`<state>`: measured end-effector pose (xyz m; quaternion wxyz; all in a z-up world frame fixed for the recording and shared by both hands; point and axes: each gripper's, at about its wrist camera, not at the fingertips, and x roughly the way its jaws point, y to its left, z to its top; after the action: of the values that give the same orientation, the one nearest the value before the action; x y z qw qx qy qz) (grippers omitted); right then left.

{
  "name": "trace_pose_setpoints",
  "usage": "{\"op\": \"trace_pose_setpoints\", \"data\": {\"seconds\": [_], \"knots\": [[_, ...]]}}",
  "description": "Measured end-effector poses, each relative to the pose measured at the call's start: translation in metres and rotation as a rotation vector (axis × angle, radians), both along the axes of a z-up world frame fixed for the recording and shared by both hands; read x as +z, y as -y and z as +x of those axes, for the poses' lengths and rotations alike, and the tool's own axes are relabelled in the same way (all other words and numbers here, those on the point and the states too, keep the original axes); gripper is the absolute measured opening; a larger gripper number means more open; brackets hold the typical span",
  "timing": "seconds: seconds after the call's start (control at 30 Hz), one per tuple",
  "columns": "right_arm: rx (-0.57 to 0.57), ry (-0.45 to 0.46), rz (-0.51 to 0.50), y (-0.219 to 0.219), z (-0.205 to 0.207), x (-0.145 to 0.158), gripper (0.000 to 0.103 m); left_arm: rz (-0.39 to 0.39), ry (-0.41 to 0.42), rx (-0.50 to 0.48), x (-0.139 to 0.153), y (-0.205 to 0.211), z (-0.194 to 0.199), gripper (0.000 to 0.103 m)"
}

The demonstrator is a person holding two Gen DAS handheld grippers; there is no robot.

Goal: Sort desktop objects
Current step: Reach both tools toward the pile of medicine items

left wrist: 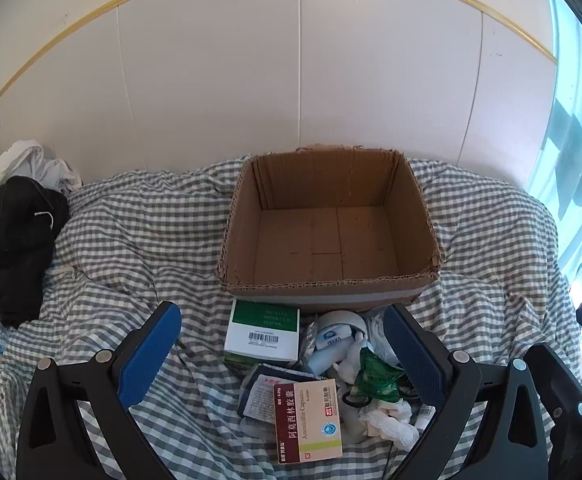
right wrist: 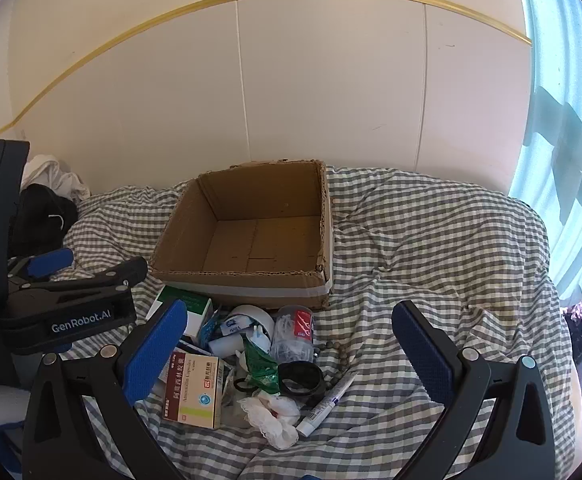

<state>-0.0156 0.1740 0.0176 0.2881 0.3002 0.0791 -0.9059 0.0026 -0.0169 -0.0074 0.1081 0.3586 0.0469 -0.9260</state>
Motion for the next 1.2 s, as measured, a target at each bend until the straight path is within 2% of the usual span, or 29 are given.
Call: {"op": "trace_pose_setpoints", "data": {"seconds": [0.53, 1.2], "knots": [[0.033, 0.007, -0.012, -0.0032, -0.0021, -0.0012, 0.103, -0.021, -0.021, 0.011, 0.003, -0.0021, 0.0033, 0.103], [0.003, -0.043, 0.012, -0.0055, -0.0012, -0.0002, 0.103, -0.046, -0.045, 0.008, 0.006, -0.0015, 0.007, 0.103]]}}
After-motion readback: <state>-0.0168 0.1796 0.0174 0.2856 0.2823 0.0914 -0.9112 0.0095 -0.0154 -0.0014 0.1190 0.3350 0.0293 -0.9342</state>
